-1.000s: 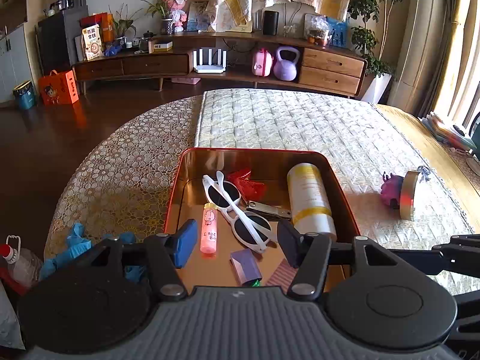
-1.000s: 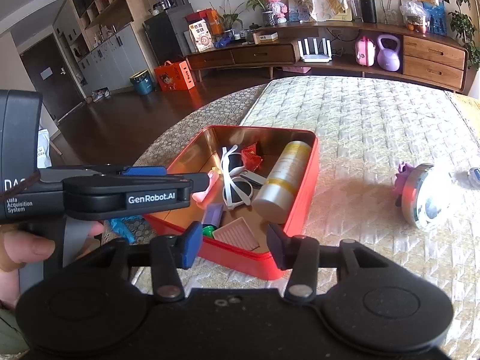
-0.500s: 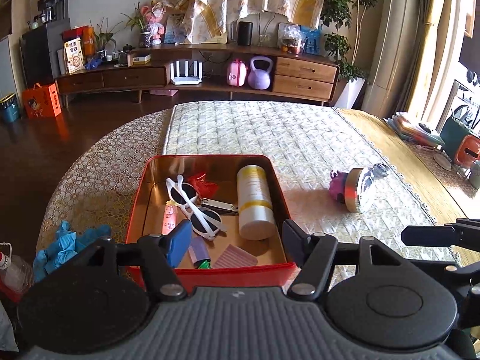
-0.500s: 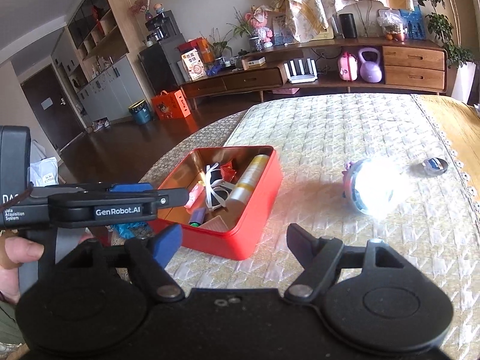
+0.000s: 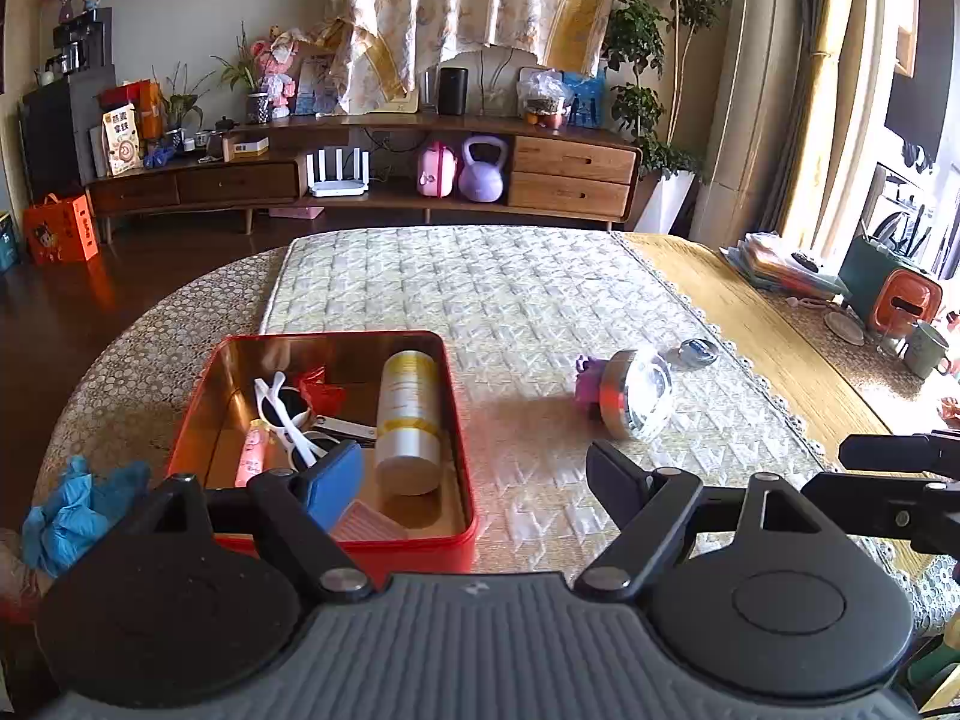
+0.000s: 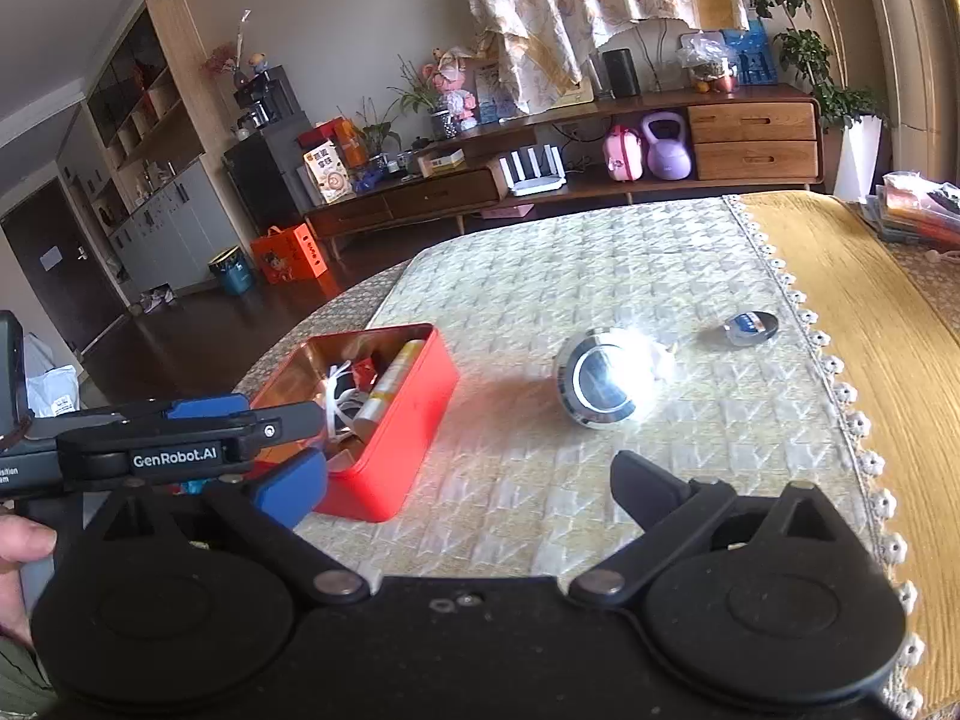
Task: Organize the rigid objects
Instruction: 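Withdraw both open tools from the tin back toward the pile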
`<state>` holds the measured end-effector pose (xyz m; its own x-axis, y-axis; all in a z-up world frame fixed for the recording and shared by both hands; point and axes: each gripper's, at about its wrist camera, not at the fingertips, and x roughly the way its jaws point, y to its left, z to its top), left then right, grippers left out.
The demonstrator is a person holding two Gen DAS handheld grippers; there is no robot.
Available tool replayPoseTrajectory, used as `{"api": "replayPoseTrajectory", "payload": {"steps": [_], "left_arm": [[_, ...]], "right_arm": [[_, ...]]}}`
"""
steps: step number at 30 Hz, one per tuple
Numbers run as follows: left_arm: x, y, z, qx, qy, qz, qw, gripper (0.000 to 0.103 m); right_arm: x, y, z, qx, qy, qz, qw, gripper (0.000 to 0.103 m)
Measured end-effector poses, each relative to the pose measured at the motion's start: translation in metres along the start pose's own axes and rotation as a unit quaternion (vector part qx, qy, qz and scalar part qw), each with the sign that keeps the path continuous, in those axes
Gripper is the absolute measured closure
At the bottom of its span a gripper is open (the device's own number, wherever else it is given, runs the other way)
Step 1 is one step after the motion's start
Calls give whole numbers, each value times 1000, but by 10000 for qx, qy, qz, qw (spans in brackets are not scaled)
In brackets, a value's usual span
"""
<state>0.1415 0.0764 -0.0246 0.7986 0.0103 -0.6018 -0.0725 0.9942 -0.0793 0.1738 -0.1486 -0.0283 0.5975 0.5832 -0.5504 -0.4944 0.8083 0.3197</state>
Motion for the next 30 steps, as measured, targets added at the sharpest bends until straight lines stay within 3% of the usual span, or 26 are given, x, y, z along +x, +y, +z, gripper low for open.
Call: {"api": "replayPoseTrajectory", "payload": {"steps": [7, 19, 30], "left_arm": [[16, -29, -1, -7, -65, -167, 9998, 18], [65, -87, -1, 390, 51, -347, 9986, 18], [118, -126, -5, 765, 111, 156, 9969, 18]], "right_arm": [[-5, -39, 1, 58, -3, -439, 9990, 0], [5, -108, 12, 163, 91, -1070, 9941, 0], [40, -145, 28, 228, 213, -1231, 9919, 1]]}}
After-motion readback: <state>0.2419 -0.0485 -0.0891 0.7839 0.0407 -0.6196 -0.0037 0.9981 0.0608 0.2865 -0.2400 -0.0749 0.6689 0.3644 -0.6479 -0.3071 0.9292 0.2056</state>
